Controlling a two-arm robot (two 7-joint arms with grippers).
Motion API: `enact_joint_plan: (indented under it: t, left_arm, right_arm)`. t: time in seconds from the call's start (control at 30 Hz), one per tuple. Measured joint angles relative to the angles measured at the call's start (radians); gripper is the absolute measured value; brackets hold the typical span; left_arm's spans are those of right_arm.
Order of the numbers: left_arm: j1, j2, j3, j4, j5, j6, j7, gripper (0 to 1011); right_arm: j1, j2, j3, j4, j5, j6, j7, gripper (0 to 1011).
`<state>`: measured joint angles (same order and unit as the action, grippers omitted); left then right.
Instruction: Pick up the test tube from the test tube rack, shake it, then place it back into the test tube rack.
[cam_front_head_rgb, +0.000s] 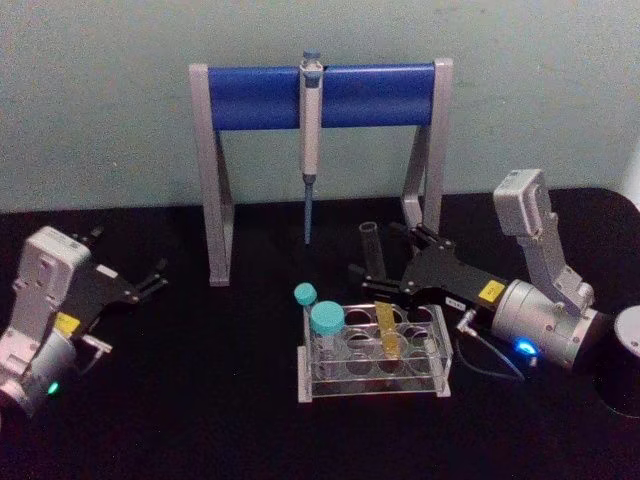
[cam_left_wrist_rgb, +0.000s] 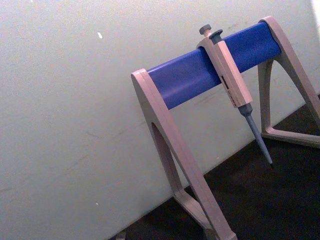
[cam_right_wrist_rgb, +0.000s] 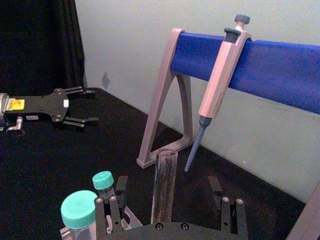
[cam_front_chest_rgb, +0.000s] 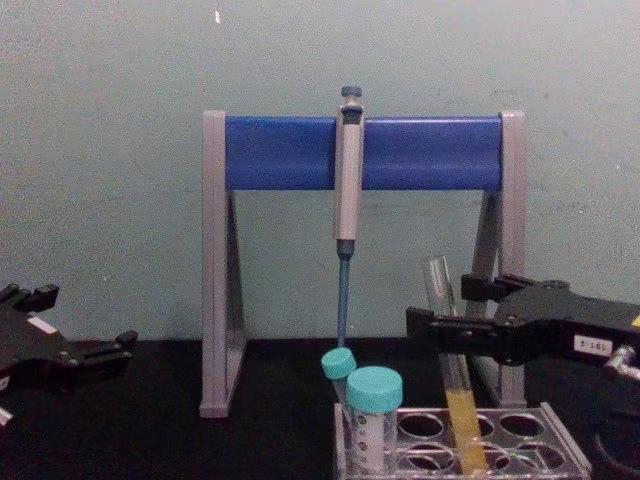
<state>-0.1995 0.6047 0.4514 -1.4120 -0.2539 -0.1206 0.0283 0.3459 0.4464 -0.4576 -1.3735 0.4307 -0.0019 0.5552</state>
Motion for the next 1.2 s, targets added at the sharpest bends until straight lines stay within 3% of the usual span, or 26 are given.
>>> enact_joint_plan:
  t: [0.43, 1.2]
  left_arm:
    - [0.0, 0.0, 0.0, 0.0, 0.0, 0.0, 0.0, 1001]
    - [0.0, 0.0, 0.0, 0.0, 0.0, 0.0, 0.0, 1001]
  right_arm:
    - [0.011, -0.011, -0.004, 0.022, 0.007, 0.034, -0.002, 1000]
    - [0.012, -0.01, -0.006, 0.025, 0.009, 0.038, -0.004, 1000]
